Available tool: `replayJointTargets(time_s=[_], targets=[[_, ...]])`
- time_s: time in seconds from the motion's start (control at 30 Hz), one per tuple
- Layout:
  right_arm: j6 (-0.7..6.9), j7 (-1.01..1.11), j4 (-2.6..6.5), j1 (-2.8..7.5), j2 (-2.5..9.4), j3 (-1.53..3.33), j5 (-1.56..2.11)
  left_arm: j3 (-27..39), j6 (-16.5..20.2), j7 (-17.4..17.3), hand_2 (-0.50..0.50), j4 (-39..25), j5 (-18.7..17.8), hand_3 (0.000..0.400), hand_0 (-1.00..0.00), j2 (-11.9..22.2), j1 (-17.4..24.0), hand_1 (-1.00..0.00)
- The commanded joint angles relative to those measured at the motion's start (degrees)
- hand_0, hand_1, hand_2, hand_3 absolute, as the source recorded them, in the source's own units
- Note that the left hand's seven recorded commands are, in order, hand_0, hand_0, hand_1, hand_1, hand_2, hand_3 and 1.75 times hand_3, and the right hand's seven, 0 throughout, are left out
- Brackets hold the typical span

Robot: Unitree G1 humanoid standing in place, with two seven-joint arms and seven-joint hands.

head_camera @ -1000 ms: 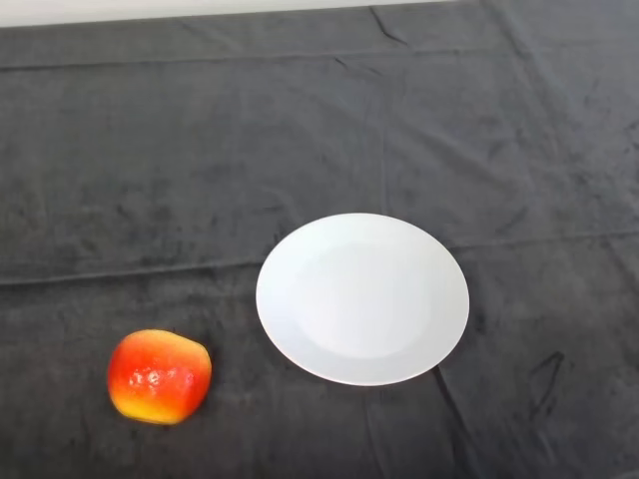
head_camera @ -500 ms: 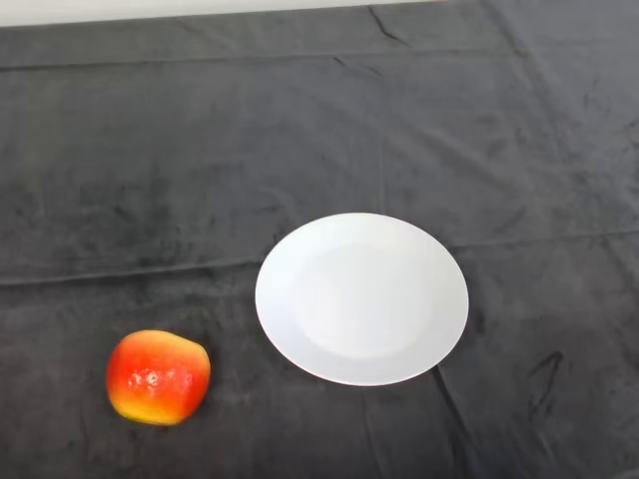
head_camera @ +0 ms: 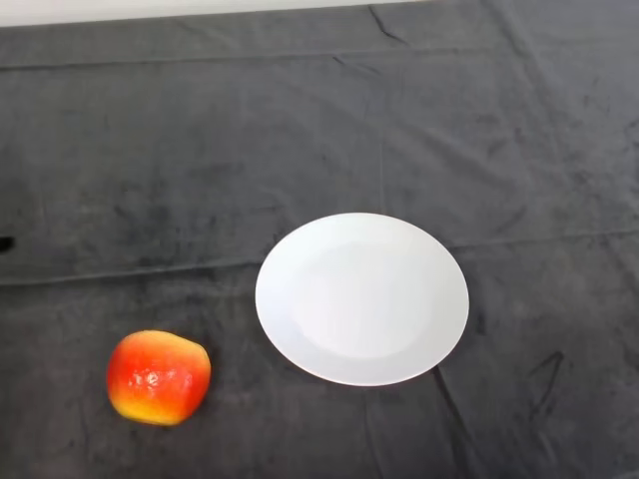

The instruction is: Move the apple to the plate

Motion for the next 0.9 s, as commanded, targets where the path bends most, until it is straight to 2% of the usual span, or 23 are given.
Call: replayJointTargets(time_s=[0.03, 0.2, 0.4, 0.9], targets=[[0.80, 0.11, -0.02, 1.51, -0.37, 0.21, 0.21, -1.1, 1.8, -1.1, 0.00, -4.6, 1.1, 0.000, 0.00, 0.8, 2.0, 0.00], [0.90, 0.20, -0.34, 1.67, -0.38, 0.20, 0.22, -4.0, 6.7, -2.3, 0.00, -11.5, 2.3, 0.000, 0.00, 0.4, 3.6, 0.00], [1.01, 0.28, -0.64, 1.81, -0.38, 0.18, 0.21, -8.6, 11.1, -3.2, 0.00, -17.0, 4.4, 0.000, 0.00, -1.2, 3.6, 0.00], [1.23, 0.40, -1.06, 2.00, -0.37, 0.14, 0.18, -17.1, 17.9, -8.1, 0.00, -25.6, 7.7, 0.000, 0.00, -2.8, 4.7, 0.00]])
